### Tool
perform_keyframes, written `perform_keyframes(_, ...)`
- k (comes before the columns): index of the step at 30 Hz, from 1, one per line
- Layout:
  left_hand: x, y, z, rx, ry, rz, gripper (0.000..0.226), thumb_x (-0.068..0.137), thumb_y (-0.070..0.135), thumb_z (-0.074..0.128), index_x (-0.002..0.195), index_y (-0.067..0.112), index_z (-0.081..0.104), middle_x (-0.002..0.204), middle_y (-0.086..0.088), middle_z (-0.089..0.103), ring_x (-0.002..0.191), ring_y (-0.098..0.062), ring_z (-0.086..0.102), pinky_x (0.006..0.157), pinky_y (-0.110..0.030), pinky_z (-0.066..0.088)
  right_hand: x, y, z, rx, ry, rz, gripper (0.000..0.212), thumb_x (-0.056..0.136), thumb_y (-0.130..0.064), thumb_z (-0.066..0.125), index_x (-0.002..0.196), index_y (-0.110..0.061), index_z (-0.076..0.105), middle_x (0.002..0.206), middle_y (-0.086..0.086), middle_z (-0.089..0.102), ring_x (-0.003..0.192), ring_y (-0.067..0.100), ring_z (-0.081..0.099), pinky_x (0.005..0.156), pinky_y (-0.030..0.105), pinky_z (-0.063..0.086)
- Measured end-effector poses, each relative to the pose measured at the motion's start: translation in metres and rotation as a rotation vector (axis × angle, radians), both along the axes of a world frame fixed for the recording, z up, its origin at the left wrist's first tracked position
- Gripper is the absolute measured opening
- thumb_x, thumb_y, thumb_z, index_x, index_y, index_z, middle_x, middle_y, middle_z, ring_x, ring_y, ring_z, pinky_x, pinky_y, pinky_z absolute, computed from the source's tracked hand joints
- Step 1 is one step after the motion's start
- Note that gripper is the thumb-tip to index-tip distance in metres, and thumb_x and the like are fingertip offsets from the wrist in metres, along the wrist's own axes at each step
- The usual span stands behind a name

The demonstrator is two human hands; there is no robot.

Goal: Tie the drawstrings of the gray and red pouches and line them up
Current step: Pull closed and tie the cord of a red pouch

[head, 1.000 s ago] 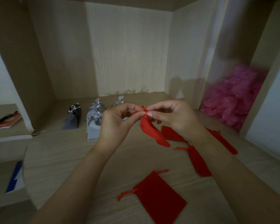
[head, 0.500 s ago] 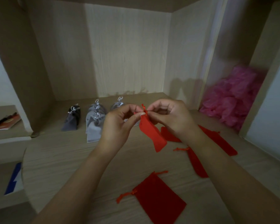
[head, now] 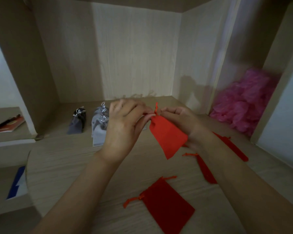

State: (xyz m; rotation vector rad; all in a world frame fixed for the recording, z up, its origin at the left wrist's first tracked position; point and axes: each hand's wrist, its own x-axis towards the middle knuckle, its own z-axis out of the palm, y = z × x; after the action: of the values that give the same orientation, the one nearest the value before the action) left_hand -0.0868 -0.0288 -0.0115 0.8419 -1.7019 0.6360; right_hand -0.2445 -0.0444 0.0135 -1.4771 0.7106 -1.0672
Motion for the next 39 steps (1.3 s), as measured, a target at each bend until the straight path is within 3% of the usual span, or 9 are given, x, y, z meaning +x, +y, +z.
perform_keyframes(5, -0.006, 0.007, 0.000, 0.031, 0.060, -0.007, 0.016, 0.089, 0.019, 0.058, 0.084, 0.006, 0.068, 0.083, 0.000, 0.068, 0.082, -0.008, 0.052, 0.076, -0.028, 0.036, 0.002, 0.008, 0.007, -0.110, 0.064, -0.133, 0.017, 0.089, -0.001, 0.057, 0.073, -0.006, 0.062, 0.056, -0.005, 0.060, 0.045, -0.002, 0.051, 0.045, 0.011, 0.039)
perform_keyframes(12, -0.009, 0.001, -0.007, 0.174, 0.203, -0.027, 0.020, 0.092, 0.023, 0.050, 0.087, 0.006, 0.059, 0.083, 0.000, 0.057, 0.081, -0.013, 0.047, 0.073, -0.021, 0.034, 0.002, 0.002, 0.002, -0.246, 0.062, -0.309, 0.016, 0.084, 0.001, 0.060, 0.071, -0.008, 0.063, 0.054, -0.010, 0.059, 0.050, -0.003, 0.053, 0.050, 0.010, 0.041)
perform_keyframes(16, -0.014, -0.001, -0.012, 0.249, 0.206, -0.168, 0.018, 0.094, 0.023, 0.046, 0.087, 0.011, 0.057, 0.083, 0.010, 0.050, 0.080, -0.008, 0.046, 0.075, -0.019, 0.036, 0.000, -0.002, -0.004, -0.254, 0.082, -0.423, 0.022, 0.081, -0.004, 0.065, 0.065, -0.018, 0.064, 0.058, -0.011, 0.061, 0.055, -0.004, 0.054, 0.054, 0.010, 0.041)
perform_keyframes(19, -0.023, 0.004, -0.011, 0.426, 0.430, -0.437, 0.012, 0.096, 0.019, 0.049, 0.084, 0.018, 0.052, 0.077, 0.014, 0.053, 0.074, -0.003, 0.049, 0.071, -0.015, 0.038, 0.000, -0.001, -0.004, -0.193, 0.042, -0.403, 0.020, 0.083, -0.006, 0.065, 0.066, -0.018, 0.064, 0.058, -0.012, 0.060, 0.054, -0.003, 0.053, 0.053, 0.011, 0.041)
perform_keyframes(24, -0.036, 0.003, -0.011, 0.826, 0.940, -1.166, 0.014, 0.091, 0.022, 0.044, 0.083, 0.012, 0.052, 0.076, 0.003, 0.053, 0.074, -0.008, 0.050, 0.073, -0.019, 0.044, 0.003, -0.004, -0.002, -0.023, -0.138, -0.318, 0.019, 0.086, -0.006, 0.063, 0.069, -0.012, 0.063, 0.058, -0.004, 0.059, 0.051, 0.001, 0.052, 0.050, 0.015, 0.043)
perform_keyframes(26, -0.034, 0.000, -0.013, 0.887, 1.017, -1.267, 0.012, 0.086, 0.026, 0.050, 0.086, 0.014, 0.055, 0.078, 0.003, 0.057, 0.075, -0.007, 0.053, 0.073, -0.020, 0.046, 0.004, -0.006, -0.002, 0.023, -0.203, -0.283, 0.020, 0.086, -0.006, 0.063, 0.067, -0.011, 0.063, 0.056, -0.003, 0.060, 0.049, 0.004, 0.055, 0.049, 0.017, 0.046)
perform_keyframes(33, -0.028, 0.000, -0.014, 0.871, 0.795, -1.011, 0.013, 0.089, 0.031, 0.052, 0.081, 0.022, 0.056, 0.082, 0.001, 0.046, 0.083, -0.019, 0.038, 0.082, -0.033, 0.033, -0.001, -0.007, -0.004, -0.051, -0.120, -0.294, 0.021, 0.086, -0.002, 0.061, 0.069, -0.014, 0.063, 0.057, -0.009, 0.060, 0.052, 0.000, 0.053, 0.053, 0.013, 0.042)
perform_keyframes(36, -0.032, 0.000, -0.015, 0.917, 0.803, -0.931, 0.019, 0.095, 0.029, 0.050, 0.085, 0.013, 0.050, 0.085, 0.001, 0.054, 0.088, -0.013, 0.051, 0.086, -0.029, 0.045, -0.012, -0.009, -0.004, -0.147, -0.044, -0.253, 0.019, 0.086, -0.001, 0.060, 0.074, -0.015, 0.063, 0.060, -0.009, 0.061, 0.055, 0.000, 0.053, 0.053, 0.012, 0.041)
perform_keyframes(39, -0.039, 0.001, -0.018, 0.975, 0.823, -0.902, 0.023, 0.085, 0.021, 0.052, 0.098, 0.002, 0.051, 0.094, -0.010, 0.058, 0.091, -0.017, 0.057, 0.085, -0.028, 0.052, -0.024, -0.015, -0.003, -0.150, -0.063, -0.185, 0.018, 0.086, -0.002, 0.060, 0.076, -0.016, 0.062, 0.064, -0.004, 0.063, 0.059, 0.004, 0.054, 0.057, 0.014, 0.042)
